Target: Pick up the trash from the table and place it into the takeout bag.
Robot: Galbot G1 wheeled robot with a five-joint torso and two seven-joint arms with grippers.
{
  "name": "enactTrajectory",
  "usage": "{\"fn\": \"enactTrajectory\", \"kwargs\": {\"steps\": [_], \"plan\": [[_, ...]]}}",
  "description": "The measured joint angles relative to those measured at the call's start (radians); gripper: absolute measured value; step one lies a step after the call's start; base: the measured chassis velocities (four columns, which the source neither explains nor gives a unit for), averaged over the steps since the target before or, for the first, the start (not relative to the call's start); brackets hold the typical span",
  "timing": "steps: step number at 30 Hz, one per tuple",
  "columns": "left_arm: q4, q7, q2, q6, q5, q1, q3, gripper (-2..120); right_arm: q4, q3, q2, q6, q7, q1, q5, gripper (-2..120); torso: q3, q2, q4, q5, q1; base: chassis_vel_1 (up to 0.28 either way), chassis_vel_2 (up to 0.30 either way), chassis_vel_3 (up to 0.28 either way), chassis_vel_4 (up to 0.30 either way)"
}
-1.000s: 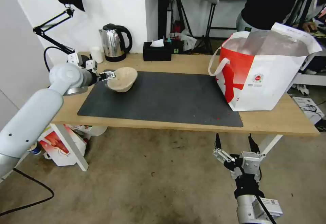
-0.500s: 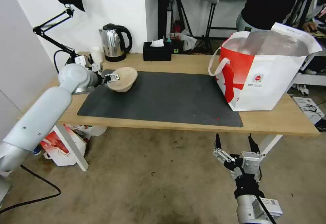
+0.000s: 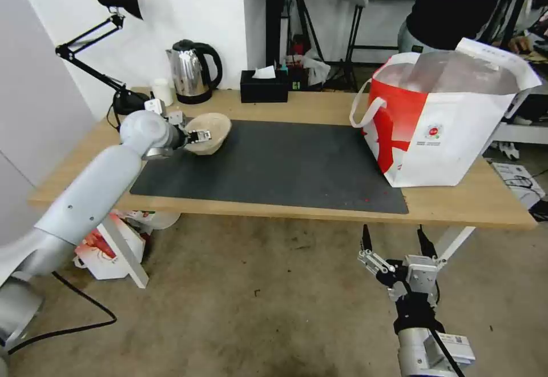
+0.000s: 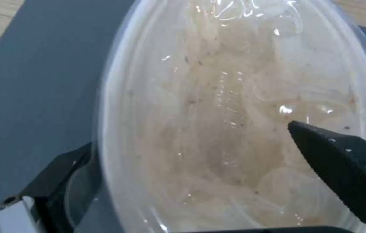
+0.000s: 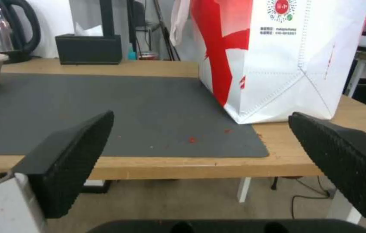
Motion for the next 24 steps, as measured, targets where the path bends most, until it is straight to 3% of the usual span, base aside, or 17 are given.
{"fn": "enactTrajectory", "kwargs": {"steps": [6, 7, 11, 13, 24], "plan": [[-0.005, -0.001, -0.003, 0.0, 0.001, -0.002, 0.006, 90, 0.0, 0.0, 0.0, 0.0, 0.0, 0.0, 0.0, 100, 0.0, 0.0, 0.0001, -0.0001, 0.0, 0.0, 0.0, 0.0, 0.0], [-0.01, -0.002, -0.002, 0.0, 0.001, -0.003, 0.008, 81, 0.0, 0.0, 0.0, 0.0, 0.0, 0.0, 0.0, 100, 0.0, 0.0, 0.0, 0.0, 0.0, 0.0, 0.0, 0.0, 0.0], [-0.018, -0.003, 0.001, 0.0, 0.001, -0.005, 0.011, 72, 0.0, 0.0, 0.0, 0.0, 0.0, 0.0, 0.0, 100, 0.0, 0.0, 0.0, 0.0, 0.0, 0.0, 0.0, 0.0, 0.0], [-0.026, -0.006, 0.005, 0.0, 0.001, -0.006, 0.011, 60, 0.0, 0.0, 0.0, 0.0, 0.0, 0.0, 0.0, 100, 0.0, 0.0, 0.0, -0.0001, 0.0, 0.0, 0.0, 0.0, 0.0], [-0.061, -0.01, 0.035, 0.0, 0.003, 0.006, 0.003, 21, 0.0, 0.0, 0.0, 0.0, 0.0, 0.0, 0.0, 100, 0.0, 0.0, 0.0, -0.0001, 0.0, 0.0, 0.0, 0.0, 0.0]]}}
